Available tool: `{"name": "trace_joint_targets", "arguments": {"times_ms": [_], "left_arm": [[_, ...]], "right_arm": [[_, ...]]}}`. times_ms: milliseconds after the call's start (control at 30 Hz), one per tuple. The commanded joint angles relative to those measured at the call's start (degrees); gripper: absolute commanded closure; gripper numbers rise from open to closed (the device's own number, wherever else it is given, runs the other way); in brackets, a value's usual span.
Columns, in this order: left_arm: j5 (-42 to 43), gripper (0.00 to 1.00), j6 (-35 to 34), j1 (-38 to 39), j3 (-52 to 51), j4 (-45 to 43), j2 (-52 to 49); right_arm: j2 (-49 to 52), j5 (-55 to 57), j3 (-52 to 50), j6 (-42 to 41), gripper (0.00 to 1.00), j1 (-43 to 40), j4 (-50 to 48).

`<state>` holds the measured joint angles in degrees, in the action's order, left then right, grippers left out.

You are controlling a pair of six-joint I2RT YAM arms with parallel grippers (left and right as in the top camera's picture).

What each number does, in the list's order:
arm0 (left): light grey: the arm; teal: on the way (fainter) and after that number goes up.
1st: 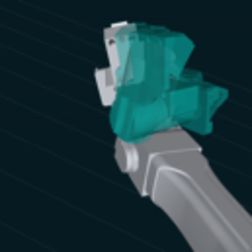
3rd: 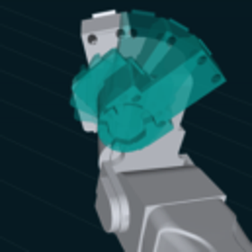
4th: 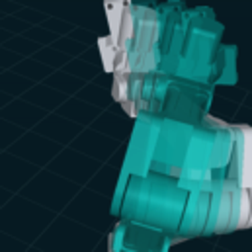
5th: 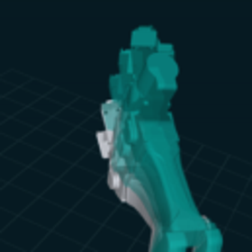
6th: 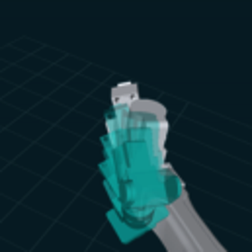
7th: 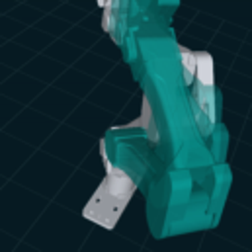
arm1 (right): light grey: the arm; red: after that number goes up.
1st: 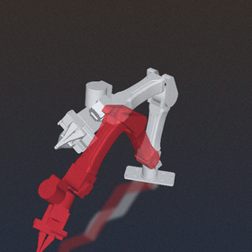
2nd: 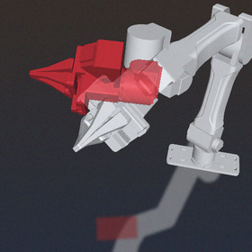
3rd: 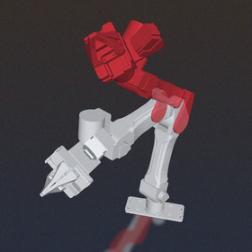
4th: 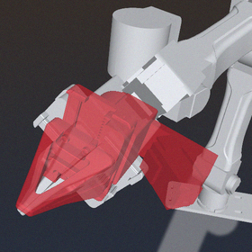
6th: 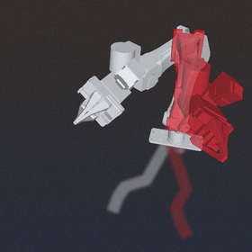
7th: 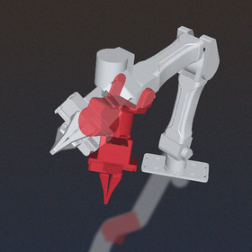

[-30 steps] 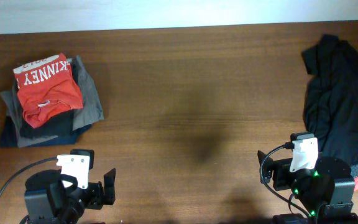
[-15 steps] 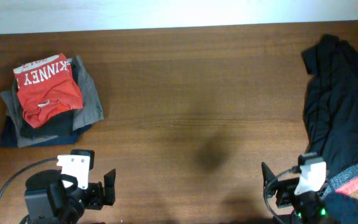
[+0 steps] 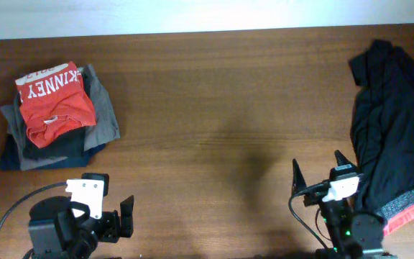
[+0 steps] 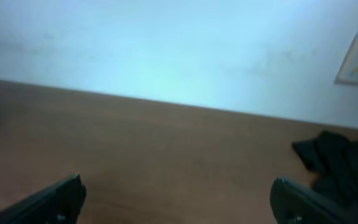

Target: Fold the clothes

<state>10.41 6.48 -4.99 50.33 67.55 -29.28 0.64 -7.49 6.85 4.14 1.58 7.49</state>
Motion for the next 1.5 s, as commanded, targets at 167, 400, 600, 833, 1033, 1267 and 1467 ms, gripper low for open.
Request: {"name": "trace_joint_targets", "arguments": {"times_ms": [167, 400, 600, 833, 1033, 1267, 1467], "left_arm": [[-0.4, 0.01, 0.9, 0.0, -0.2, -0.2, 0.2], [-0.4, 0.01, 0.9, 0.0, -0.2, -0.2, 0.2], [-0.4, 0.01, 0.9, 0.0, -0.2, -0.2, 0.2], [-0.4, 0.01, 0.9, 0.0, -0.2, -0.2, 0.2], [-0.4, 0.01, 0.9, 0.0, -0.2, -0.2, 0.2], [-0.4, 0.01, 0.9, 0.0, -1.7, -0.9, 0.8], [-0.3, 0.01, 0.9, 2.0, -14.5, -15.6, 8.8]], "right_arm": [[-0.4, 0.3, -6.5, 2.9, 0.01, -0.1, -3.8], [-0.3, 0.3, -6.5, 2.9, 0.01, -0.2, -3.8], [-0.3, 0.3, -6.5, 2.9, 0.01, -0.2, -3.8], [-0.3, 0.3, -6.5, 2.9, 0.01, -0.2, -3.8], [-0.3, 0.3, -6.5, 2.9, 0.01, -0.2, -3.8], [-0.3, 0.3, -6.5, 2.9, 0.01, -0.2, -3.8], [-0.3, 0.3, -6.5, 2.9, 0.01, -0.2, -3.8]]}}
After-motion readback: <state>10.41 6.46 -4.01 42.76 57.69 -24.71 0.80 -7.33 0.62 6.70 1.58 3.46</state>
